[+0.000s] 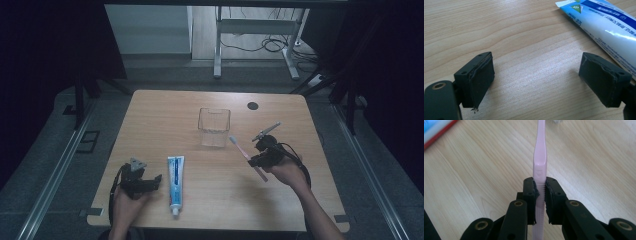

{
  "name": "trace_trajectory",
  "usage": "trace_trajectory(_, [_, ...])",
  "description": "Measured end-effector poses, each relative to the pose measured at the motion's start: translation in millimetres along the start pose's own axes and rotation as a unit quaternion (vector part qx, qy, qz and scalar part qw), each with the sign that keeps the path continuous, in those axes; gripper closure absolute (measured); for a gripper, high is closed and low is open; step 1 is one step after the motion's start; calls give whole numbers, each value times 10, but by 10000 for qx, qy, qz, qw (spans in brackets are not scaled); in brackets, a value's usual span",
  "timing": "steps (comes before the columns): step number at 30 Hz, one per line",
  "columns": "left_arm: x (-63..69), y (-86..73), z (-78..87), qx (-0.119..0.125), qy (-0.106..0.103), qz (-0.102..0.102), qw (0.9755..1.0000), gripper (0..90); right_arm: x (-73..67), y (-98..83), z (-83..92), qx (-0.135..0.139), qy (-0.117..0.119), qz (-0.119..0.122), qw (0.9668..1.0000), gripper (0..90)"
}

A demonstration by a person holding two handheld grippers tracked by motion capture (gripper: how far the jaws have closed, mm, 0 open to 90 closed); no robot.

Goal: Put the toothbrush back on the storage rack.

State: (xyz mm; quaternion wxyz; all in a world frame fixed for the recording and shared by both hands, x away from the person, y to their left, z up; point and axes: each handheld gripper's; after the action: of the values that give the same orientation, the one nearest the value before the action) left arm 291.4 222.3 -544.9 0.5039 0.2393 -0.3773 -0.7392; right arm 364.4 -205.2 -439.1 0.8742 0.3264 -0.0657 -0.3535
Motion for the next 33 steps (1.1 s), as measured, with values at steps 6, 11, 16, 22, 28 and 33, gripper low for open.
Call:
trace_trajectory(6, [-1, 0, 0, 0, -1, -6, 10000, 130, 6, 69, 8, 160, 38, -38, 9999, 787])
trace_trajectory(11, [-3, 1, 0, 0, -6, -23, 10000, 130, 13, 181, 50, 396, 39, -51, 9992, 787])
trace_trajectory(16, [-5, 1, 0, 0, -7, -36, 10000, 130, 21, 271, 62, 615, 25, -57, 9981, 788])
trace_trajectory(22, [-4, 1, 0, 0, -10, -39, 10000, 130, 9, 348, 26, 762, 28, -34, 9971, 787])
trace_trajectory(28, [-2, 1, 0, 1, -12, -26, 10000, 130, 13, 431, -33, 898, -10, -3, 9960, 787])
trace_trajectory(33, [-2, 1, 0, 0, -12, -26, 10000, 130, 45, 493, -56, 993, -34, -26, 9951, 788])
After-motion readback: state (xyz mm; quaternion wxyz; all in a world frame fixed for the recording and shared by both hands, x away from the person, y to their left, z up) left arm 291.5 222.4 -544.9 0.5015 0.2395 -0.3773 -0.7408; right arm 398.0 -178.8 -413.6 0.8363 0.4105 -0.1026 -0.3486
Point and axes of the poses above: each handheld gripper's, and its own axes: z roughly backward along the jaws, y roughly out of its top, x roughly to its right, and after that the axes turned 10 degrees about x, right-handed
